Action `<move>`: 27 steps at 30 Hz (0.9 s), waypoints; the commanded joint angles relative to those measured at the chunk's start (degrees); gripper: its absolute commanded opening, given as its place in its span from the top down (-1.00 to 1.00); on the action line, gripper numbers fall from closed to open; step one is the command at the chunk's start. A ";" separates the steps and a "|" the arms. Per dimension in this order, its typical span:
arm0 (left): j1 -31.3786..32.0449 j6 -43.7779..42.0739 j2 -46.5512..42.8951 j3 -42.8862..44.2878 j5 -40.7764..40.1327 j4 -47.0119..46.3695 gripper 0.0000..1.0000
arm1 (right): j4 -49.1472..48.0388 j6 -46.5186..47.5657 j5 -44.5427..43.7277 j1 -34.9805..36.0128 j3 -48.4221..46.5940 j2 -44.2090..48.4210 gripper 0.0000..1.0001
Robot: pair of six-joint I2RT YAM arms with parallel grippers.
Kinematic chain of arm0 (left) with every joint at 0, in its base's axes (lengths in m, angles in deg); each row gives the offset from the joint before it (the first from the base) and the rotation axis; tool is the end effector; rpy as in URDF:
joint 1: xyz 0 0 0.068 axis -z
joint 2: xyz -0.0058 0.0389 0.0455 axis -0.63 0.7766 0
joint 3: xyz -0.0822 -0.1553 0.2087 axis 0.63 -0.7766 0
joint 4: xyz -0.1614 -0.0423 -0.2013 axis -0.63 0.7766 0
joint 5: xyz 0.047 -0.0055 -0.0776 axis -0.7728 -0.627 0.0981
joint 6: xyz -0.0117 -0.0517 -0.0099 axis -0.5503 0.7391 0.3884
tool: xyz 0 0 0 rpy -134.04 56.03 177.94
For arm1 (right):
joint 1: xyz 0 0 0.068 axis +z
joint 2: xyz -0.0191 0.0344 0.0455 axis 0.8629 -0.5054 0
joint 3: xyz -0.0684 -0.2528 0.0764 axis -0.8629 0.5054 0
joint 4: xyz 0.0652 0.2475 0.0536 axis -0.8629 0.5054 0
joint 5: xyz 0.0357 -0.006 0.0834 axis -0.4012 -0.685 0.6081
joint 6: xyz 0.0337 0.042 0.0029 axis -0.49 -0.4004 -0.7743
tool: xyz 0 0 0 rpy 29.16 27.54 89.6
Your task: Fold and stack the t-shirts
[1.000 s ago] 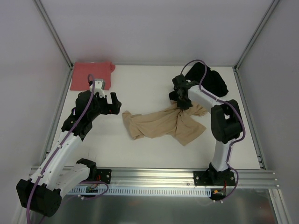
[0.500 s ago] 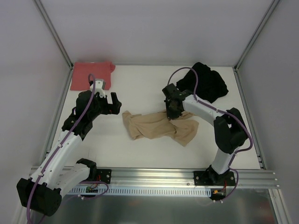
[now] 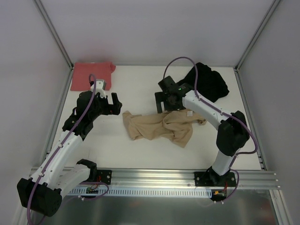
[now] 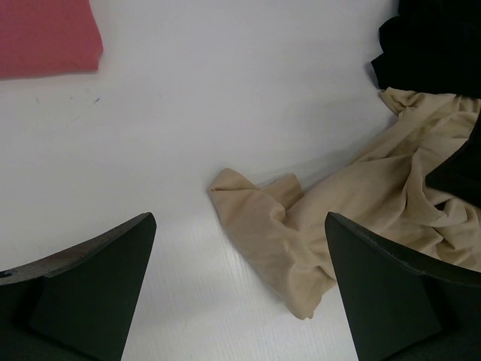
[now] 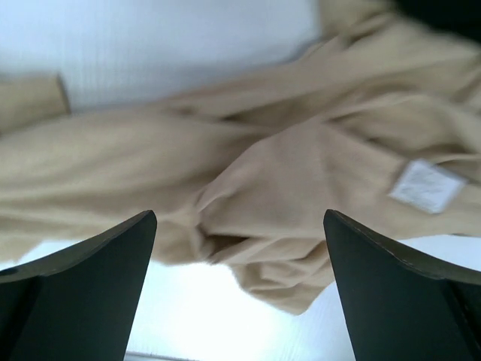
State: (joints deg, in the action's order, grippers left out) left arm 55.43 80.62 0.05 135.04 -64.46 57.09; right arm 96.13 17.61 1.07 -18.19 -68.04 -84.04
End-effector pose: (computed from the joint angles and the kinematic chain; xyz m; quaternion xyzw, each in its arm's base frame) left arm 0.2036 -0.0615 0.3238 0.0556 0.8056 -0.1539 0.5694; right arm 0.2870 0.2440 0.2625 -0.2395 0.9300 0.0234 0.2778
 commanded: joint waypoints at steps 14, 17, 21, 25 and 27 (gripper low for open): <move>-0.65 0.46 0.38 2.24 1.21 -0.74 -0.98 | 5.64 7.89 -4.34 -18.68 -31.15 -20.14 -0.99; -0.65 0.37 0.11 2.32 1.39 -0.74 -0.97 | 5.37 8.42 -3.29 -19.74 -33.97 -23.06 -0.98; -0.65 0.20 -0.15 2.41 1.39 -0.74 -0.97 | 4.94 8.68 -2.75 -20.71 -38.28 -27.62 -0.97; -0.65 0.20 -0.24 2.41 1.56 -0.74 -0.97 | 3.44 8.16 -3.63 -21.85 -38.82 -30.35 0.21; -0.74 0.20 -0.15 2.50 1.74 -0.65 -0.98 | 2.83 7.28 -5.03 -22.82 -38.64 -31.06 0.99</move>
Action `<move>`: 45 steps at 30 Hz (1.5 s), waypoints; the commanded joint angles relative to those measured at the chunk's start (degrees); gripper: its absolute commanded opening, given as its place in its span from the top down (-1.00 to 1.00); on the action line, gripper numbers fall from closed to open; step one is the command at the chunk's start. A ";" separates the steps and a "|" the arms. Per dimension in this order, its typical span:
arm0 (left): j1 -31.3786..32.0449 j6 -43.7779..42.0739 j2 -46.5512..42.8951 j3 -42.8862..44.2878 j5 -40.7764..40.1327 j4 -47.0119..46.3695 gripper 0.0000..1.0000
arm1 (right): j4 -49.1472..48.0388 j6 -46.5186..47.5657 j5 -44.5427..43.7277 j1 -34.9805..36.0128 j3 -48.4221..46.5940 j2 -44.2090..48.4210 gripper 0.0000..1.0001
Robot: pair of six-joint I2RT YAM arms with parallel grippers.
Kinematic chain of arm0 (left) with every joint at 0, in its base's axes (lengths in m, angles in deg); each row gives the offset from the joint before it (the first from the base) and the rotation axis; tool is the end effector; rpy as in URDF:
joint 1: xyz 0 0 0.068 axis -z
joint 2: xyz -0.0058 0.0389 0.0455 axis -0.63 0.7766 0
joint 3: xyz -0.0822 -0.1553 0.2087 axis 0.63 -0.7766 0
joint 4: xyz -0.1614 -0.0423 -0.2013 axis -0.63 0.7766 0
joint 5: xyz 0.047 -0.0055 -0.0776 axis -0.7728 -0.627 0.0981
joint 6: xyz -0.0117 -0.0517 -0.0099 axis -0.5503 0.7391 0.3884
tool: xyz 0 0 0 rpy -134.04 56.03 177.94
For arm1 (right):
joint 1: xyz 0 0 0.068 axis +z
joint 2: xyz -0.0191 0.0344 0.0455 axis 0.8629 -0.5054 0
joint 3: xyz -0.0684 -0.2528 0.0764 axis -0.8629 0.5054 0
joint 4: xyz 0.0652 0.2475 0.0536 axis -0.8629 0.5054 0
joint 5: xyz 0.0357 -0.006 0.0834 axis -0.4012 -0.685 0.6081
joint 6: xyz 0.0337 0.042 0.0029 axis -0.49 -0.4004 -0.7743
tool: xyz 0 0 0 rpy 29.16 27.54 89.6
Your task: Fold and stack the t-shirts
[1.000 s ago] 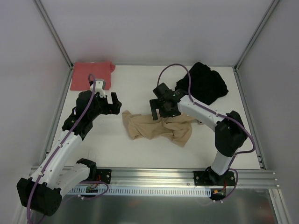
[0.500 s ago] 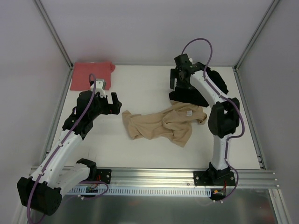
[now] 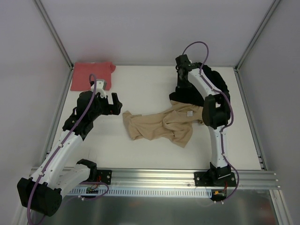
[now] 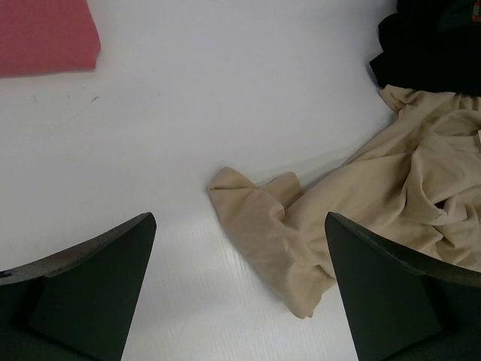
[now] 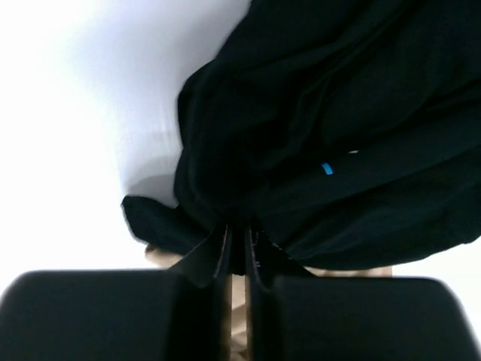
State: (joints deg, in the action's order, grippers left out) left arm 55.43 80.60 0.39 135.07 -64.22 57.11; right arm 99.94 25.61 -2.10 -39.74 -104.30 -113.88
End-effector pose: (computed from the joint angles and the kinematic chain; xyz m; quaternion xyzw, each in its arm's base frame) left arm 0.2048 -0.0620 0.3228 0.0570 0.8072 -0.1549 0.5667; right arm 0.4763 0.1629 0.2346 -0.1167 0.9442 -0.0696 0.2999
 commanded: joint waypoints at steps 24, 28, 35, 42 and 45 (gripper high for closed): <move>-0.74 -0.22 -0.85 2.65 2.03 -0.06 -0.97 | -41.29 17.36 -25.95 -12.51 -3.68 6.60 0.99; -0.74 -0.31 -0.59 3.09 2.38 0.56 -0.97 | -50.26 24.04 -28.75 -15.50 -6.85 3.27 0.99; -0.74 -0.57 -0.59 3.09 2.47 1.17 -0.98 | -61.96 31.96 -30.78 -19.81 -8.89 -1.40 0.99; -0.74 -0.48 -0.24 3.09 3.25 1.79 -0.97 | -66.28 33.38 -35.62 -26.58 -1.52 -0.80 -0.99; -0.74 -0.48 -0.41 3.27 3.26 1.70 -0.97 | -64.18 31.72 -35.88 -26.67 3.57 2.36 -0.99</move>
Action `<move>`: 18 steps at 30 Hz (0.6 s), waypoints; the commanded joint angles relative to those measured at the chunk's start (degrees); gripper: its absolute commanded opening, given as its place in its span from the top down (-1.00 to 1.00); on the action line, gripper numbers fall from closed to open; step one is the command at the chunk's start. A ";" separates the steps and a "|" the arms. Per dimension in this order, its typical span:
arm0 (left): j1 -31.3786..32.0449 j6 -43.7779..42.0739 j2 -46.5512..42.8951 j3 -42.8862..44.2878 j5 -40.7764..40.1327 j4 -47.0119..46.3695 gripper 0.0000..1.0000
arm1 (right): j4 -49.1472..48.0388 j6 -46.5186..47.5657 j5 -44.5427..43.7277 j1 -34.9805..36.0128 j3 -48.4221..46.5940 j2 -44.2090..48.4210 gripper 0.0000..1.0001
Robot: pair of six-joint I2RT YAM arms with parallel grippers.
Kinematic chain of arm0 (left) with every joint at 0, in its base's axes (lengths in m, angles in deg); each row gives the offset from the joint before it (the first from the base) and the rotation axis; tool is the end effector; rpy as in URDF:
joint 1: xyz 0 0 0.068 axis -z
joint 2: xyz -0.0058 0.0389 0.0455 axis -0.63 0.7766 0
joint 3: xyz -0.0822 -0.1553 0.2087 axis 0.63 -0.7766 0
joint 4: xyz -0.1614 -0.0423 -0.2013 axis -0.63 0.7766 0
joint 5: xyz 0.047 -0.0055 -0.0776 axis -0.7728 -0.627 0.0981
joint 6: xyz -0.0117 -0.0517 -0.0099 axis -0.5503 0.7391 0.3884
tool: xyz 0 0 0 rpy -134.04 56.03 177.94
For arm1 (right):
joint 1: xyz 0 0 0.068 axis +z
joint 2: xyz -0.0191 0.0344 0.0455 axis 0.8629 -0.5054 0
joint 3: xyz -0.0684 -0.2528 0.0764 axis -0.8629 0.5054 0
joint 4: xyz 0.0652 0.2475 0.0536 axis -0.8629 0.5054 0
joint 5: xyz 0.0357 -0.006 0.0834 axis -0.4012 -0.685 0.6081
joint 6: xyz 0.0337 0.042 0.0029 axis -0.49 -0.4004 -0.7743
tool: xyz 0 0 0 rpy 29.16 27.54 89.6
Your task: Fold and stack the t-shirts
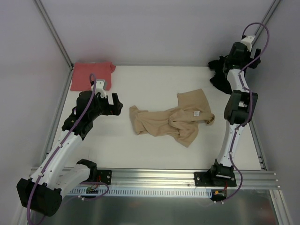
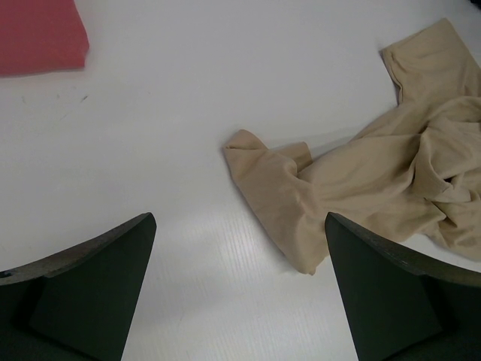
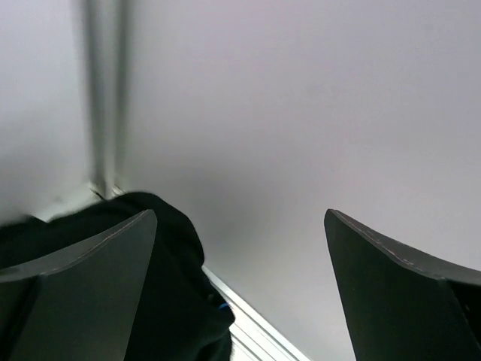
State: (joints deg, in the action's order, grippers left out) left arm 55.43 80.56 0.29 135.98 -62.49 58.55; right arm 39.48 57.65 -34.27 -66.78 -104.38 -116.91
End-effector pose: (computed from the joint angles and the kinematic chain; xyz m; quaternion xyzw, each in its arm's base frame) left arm 0.2032 -0.0626 0.3262 0.0662 0.8085 -0.1659 0.5607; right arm 0.5456 -0.0944 0.3040 0.1459 0.6896 -0.4765 0.5255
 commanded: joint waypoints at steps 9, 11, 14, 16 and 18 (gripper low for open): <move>-0.74 0.00 -1.89 0.86 0.91 -1.94 -0.97 | 24.83 -26.24 9.79 11.78 22.21 30.97 -0.99; -0.65 0.17 -1.71 0.68 1.26 -2.38 -0.97 | 29.58 -30.46 12.18 17.22 28.07 37.54 -0.99; -0.74 0.61 -1.45 0.50 1.79 -2.56 -0.97 | 35.55 -34.25 14.05 24.78 34.94 45.80 -0.98; -0.65 0.79 -1.45 0.50 2.14 -2.64 -0.97 | 38.98 -35.92 15.18 28.30 38.12 49.25 -0.91; -0.74 0.88 -1.80 0.50 2.14 -2.90 -0.97 | 42.25 -38.47 20.07 28.93 43.65 53.56 -0.84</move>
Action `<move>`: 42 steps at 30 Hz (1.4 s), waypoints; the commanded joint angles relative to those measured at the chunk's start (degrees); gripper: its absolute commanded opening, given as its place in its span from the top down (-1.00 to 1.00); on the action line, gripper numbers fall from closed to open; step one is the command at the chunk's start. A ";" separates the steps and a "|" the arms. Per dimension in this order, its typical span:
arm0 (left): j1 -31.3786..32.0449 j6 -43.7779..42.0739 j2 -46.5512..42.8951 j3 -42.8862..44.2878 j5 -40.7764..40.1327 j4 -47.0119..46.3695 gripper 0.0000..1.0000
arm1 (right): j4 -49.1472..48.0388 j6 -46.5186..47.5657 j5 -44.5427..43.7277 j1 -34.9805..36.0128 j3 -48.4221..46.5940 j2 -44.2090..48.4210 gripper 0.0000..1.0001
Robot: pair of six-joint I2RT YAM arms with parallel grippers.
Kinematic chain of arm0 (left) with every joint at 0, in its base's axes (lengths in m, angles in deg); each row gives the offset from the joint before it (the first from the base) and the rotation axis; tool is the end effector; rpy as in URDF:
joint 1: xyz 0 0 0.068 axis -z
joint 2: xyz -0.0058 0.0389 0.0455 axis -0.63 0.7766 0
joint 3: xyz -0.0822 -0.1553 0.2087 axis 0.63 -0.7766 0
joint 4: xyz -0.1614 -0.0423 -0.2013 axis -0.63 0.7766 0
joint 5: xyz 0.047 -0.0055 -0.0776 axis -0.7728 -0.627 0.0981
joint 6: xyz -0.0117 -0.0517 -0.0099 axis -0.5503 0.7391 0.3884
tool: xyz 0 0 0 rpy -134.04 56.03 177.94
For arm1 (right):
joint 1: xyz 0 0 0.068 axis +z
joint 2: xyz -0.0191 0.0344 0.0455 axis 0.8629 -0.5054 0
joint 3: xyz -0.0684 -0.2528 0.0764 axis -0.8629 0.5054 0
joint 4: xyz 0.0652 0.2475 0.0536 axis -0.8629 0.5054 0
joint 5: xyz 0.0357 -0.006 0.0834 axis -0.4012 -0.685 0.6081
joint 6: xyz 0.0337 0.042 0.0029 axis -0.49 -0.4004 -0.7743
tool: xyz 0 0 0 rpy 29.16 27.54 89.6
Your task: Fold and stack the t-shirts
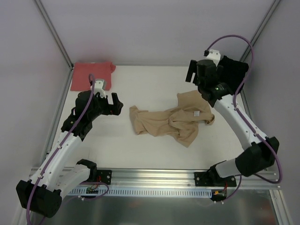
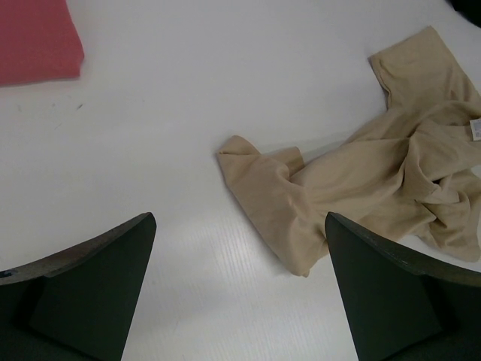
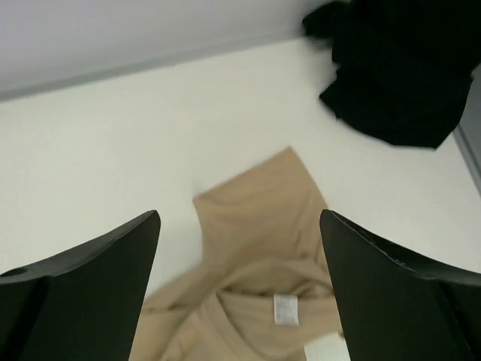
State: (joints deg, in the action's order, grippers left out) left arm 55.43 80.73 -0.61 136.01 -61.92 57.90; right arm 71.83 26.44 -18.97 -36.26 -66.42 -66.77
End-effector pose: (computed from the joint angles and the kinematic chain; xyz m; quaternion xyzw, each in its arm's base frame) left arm 0.2002 -0.0621 0.3305 0.0679 0.8002 -0.1729 0.5703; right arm 0.3154 0.1161 0.3929 -0.0013 0.8018 -0.1035 0.5885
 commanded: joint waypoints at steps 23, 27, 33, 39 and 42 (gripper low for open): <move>-0.65 0.35 -1.61 0.57 1.31 -1.99 -0.97 | 15.09 -17.28 15.63 19.93 17.84 -2.26 -0.78; -0.65 0.35 -1.69 0.57 1.31 -1.90 -0.97 | 14.65 -17.64 15.18 21.88 16.08 -6.23 -0.77; -0.65 0.35 -1.69 0.57 1.49 -1.99 -0.97 | 14.47 -17.02 14.92 22.77 13.71 -9.83 -0.77; -0.74 0.35 -1.61 0.48 1.58 -2.07 -0.97 | 17.89 -14.39 12.98 22.77 7.75 -11.15 -0.75; -0.74 0.26 -1.43 0.74 1.58 -1.99 -0.97 | 19.13 -13.33 12.46 22.77 5.10 -11.24 -0.75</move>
State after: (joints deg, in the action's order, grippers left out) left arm 55.43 80.82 -1.31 136.01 -61.40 57.87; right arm 88.68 11.62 -4.00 -13.88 -57.02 -78.47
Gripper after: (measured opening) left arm 0.987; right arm 0.877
